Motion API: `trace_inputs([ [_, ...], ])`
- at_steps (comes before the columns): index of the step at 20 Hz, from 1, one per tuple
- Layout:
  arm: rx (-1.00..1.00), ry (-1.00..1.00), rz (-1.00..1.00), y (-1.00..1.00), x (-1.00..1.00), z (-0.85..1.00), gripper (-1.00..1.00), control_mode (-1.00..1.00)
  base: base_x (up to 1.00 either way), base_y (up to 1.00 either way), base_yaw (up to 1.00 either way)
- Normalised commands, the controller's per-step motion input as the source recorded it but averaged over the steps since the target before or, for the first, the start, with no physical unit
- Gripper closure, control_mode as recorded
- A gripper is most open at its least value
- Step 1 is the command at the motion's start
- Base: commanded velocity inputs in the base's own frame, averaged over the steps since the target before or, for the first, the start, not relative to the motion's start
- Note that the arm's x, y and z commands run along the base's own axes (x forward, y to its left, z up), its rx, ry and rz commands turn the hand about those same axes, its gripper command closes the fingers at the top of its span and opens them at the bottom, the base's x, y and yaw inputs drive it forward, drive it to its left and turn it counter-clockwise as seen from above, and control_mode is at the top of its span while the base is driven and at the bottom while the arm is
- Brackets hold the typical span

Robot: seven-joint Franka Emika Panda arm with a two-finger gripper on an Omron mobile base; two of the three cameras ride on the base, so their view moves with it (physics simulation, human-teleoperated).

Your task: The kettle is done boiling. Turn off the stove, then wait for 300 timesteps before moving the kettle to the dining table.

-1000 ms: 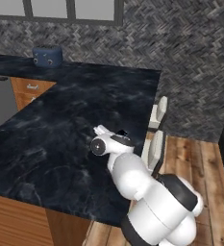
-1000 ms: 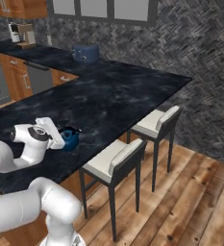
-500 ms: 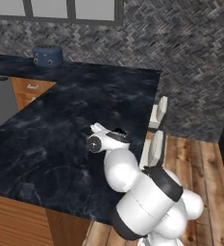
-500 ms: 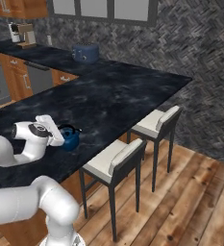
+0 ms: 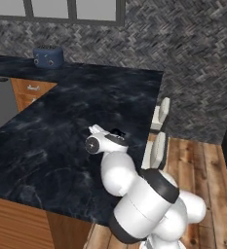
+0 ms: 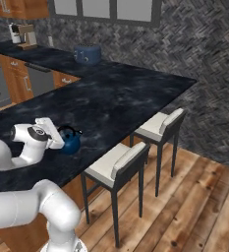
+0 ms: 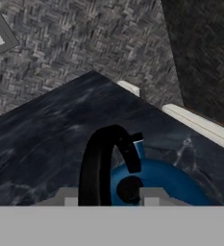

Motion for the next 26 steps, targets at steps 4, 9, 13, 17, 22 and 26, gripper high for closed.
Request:
trace_inputs([
  [4,0.00,0.00,0.00,0.00,-0.04,0.00,-1.00,-1.00,0.00,0.00,0.00],
  [9,0.00,0.00,0.00,0.00,-0.16,0.00,-1.00,-1.00,0.00,0.00,0.00],
  [13,0.00,0.00,-0.02,0.04,-0.22,0.02,-1.00,-1.00,0.00,0.00,0.00],
  [17,-0.02,0.00,-0.06,0.13,-0.31,0.15,-1.00,-1.00,0.00,0.00,0.00],
  [22,-0.06,0.00,-0.06,0.21,-0.29,0.27,-1.00,-1.00,0.00,0.00,0.00],
  [26,-0.07,0.00,-0.06,0.17,-0.30,0.30,-1.00,-1.00,0.00,0.00,0.00],
])
